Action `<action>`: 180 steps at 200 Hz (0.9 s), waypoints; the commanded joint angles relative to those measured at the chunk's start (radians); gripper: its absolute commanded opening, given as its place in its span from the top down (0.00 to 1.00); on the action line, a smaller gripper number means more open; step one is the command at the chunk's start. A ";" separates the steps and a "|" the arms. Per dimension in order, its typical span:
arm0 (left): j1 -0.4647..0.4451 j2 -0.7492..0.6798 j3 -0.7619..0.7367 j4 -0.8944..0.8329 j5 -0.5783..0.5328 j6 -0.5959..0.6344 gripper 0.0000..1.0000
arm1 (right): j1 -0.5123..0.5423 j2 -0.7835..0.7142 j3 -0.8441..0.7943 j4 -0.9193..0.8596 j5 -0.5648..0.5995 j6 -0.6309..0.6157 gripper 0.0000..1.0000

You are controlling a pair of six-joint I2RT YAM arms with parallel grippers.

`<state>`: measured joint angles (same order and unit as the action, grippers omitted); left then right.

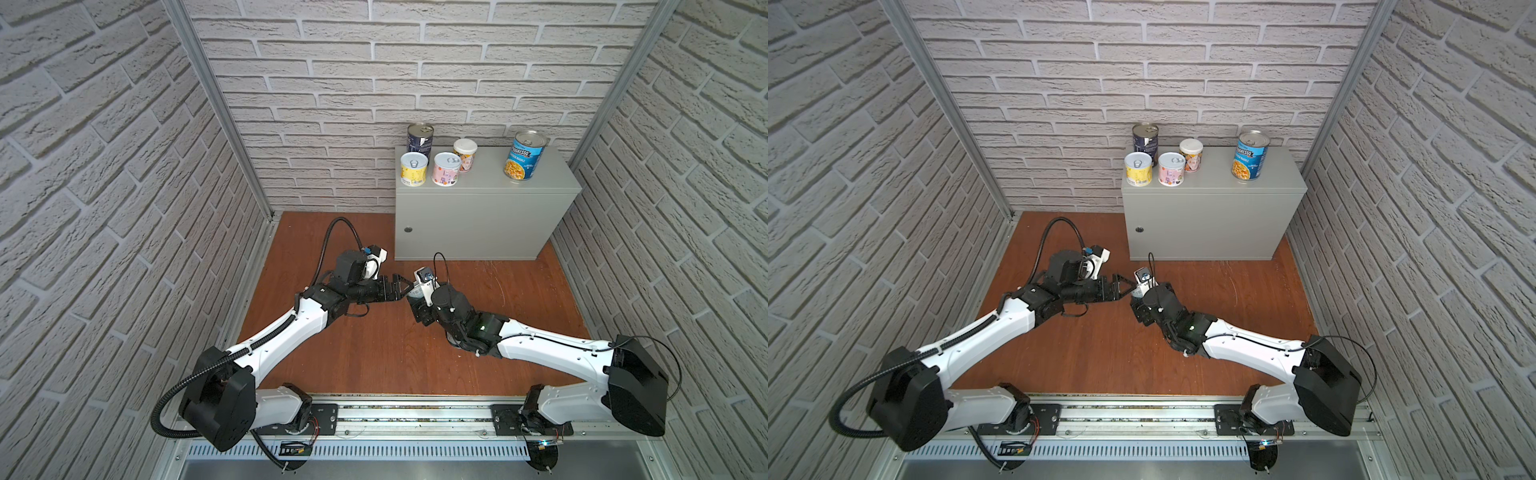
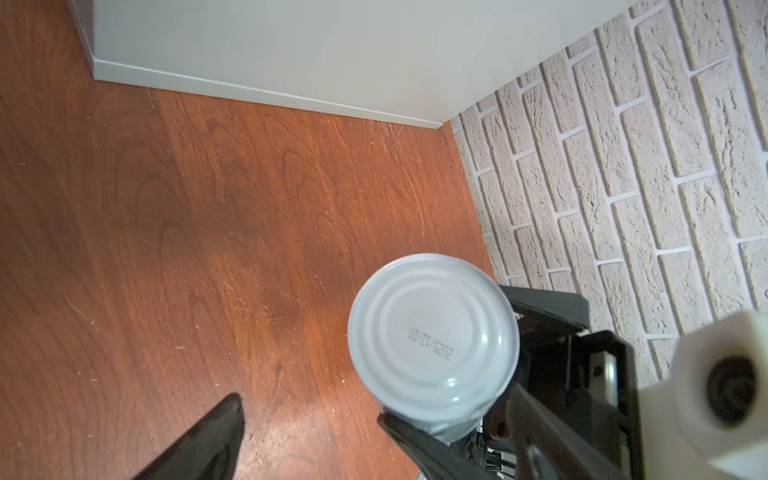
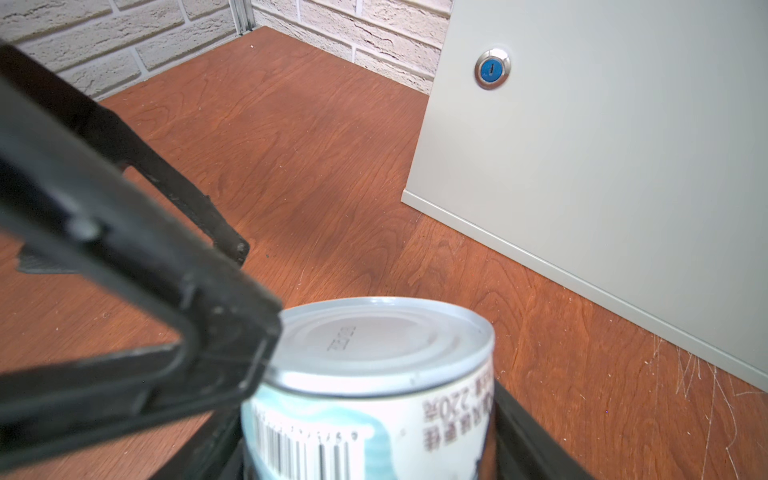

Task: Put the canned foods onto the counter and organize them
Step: 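Open the left gripper and draw it back while the right gripper holds the can, then carry the white-lidded can up toward the cabinet top with the right gripper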

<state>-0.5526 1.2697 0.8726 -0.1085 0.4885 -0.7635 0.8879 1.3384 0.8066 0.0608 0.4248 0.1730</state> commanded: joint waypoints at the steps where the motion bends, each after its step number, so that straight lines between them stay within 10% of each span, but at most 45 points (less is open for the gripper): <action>1: 0.012 -0.048 -0.019 0.019 -0.037 0.000 0.02 | -0.007 0.002 0.054 0.074 0.025 0.022 0.44; 180: 0.093 -0.167 -0.150 0.071 -0.140 -0.017 0.02 | -0.082 -0.154 0.132 -0.057 0.008 0.073 0.45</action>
<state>-0.4702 1.1236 0.7475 -0.0933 0.3603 -0.7712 0.8215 1.2884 0.8684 -0.0608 0.4133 0.2440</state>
